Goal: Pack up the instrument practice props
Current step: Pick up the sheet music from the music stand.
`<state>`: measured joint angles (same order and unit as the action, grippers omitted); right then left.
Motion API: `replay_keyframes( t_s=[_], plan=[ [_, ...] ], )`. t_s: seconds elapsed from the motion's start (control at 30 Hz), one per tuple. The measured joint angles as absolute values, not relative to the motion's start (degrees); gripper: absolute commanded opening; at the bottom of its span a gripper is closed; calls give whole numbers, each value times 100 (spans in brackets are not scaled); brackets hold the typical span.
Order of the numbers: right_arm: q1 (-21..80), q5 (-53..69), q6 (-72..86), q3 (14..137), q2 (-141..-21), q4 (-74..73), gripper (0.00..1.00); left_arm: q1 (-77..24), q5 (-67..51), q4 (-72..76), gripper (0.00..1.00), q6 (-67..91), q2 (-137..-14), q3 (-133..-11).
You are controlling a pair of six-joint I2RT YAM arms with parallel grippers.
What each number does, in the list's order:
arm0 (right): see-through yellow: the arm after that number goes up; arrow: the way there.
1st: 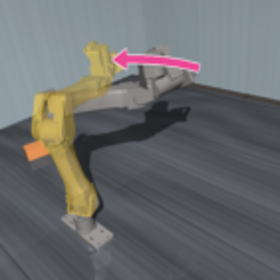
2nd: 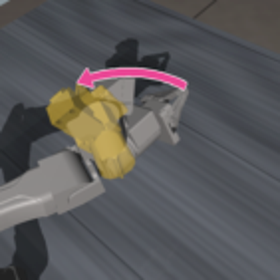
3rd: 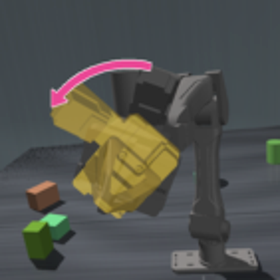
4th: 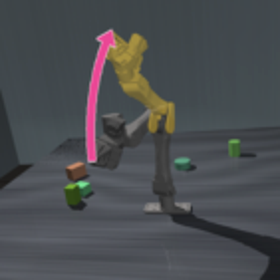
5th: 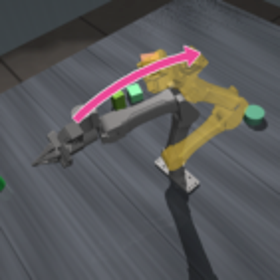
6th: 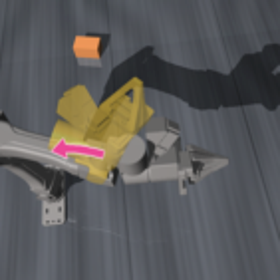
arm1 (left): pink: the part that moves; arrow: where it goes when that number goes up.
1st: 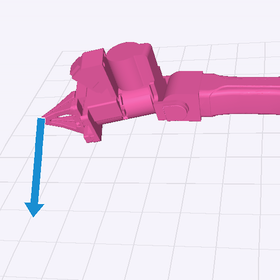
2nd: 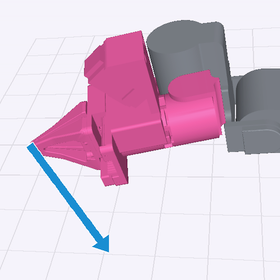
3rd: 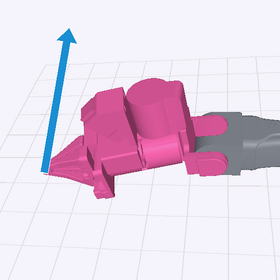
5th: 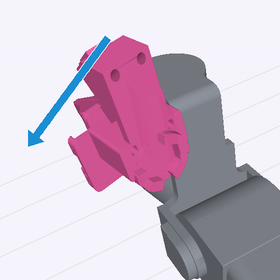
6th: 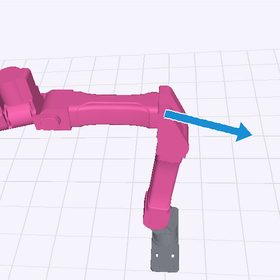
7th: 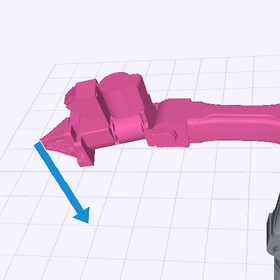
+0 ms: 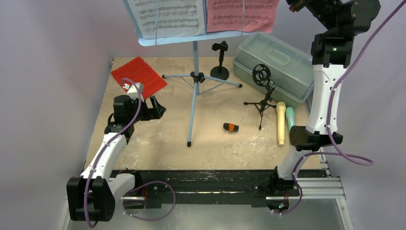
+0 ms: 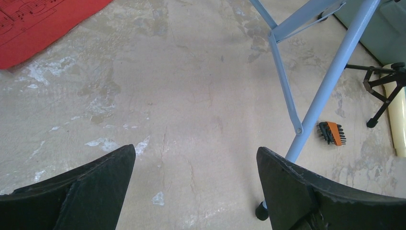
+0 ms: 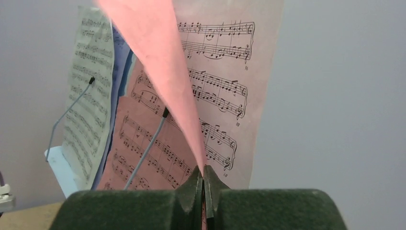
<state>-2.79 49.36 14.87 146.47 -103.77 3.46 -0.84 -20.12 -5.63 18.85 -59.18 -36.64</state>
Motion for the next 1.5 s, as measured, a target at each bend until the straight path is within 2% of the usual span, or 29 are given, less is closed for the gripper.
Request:
replay_keyframes(
  t_s=[0.53, 0.8, 1.2, 1.5],
  plan=[
    [-285, 3559, 958, 15729, -10193, -794, 0, -84, -2012, -563, 98, 1885, -5922, -3664],
    [-725, 3336, 985, 16057, -10049, -1107, 0, -84, -2014, -565, 98, 1885, -5922, -3664],
    [-1201, 3745, 1409, 16158, -9673, -1227, 0, -84, -2279, -530, 97, 1885, -5861, -3664],
    [-1437, 4707, 1422, 16038, -9264, -1487, 0, -113, -2954, -209, 97, 1894, -5725, -3660]
  ],
)
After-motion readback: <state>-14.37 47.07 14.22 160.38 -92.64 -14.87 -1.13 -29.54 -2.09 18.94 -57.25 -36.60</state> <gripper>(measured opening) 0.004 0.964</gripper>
